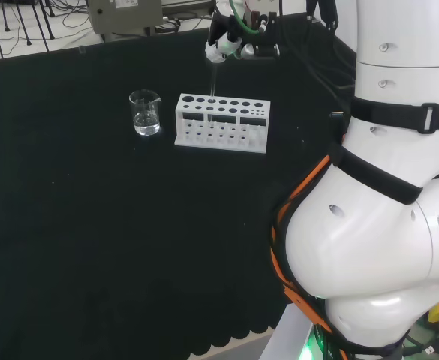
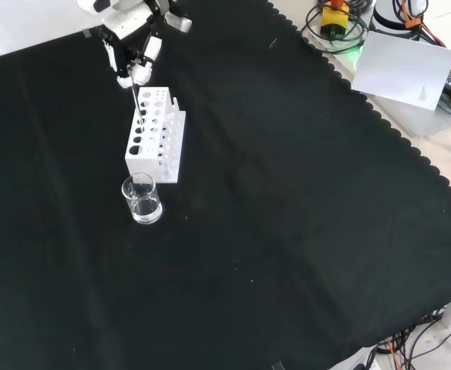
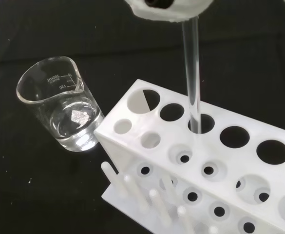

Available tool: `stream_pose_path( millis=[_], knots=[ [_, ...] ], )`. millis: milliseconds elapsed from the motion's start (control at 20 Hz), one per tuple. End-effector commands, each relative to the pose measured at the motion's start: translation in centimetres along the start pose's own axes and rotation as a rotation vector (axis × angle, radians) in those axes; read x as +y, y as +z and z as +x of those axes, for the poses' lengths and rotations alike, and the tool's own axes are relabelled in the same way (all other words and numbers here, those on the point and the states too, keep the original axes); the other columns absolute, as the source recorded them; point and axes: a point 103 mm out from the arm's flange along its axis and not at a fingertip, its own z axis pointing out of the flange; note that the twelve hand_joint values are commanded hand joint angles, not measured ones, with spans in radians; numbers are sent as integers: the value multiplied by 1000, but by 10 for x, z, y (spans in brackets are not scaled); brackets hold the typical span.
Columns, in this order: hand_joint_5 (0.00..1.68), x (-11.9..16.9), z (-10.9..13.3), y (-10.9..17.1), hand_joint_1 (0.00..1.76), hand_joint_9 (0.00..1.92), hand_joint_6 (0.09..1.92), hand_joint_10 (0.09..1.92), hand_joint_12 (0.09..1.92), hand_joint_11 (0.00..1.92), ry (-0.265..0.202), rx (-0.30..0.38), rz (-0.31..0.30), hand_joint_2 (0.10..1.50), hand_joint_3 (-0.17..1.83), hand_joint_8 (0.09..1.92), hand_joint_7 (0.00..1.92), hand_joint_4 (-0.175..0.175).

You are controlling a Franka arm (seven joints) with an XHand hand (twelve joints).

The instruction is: Put the glass rod back on the white test tube rack.

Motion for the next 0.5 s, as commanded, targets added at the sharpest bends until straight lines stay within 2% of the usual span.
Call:
stream_pose_path(
  millis=[50,150,300,350,500],
  knots=[
    [1177,2,4,-1,1322,1833,566,465,784,1723,4,-17,0,1050,-175,87,1594,-175],
    [1155,2,3,-2,1321,1837,615,463,787,1731,1,-22,2,1055,-175,87,1590,-175],
    [1015,-3,2,-3,1406,1843,757,456,799,1736,-1,-22,-4,1009,-175,87,1558,-175],
    [995,7,8,1,1415,1845,778,456,801,1738,7,-35,12,1003,-175,87,1555,-175],
    [974,7,10,1,1423,1846,797,456,806,1745,2,-34,8,999,-175,87,1551,-175]
  ],
)
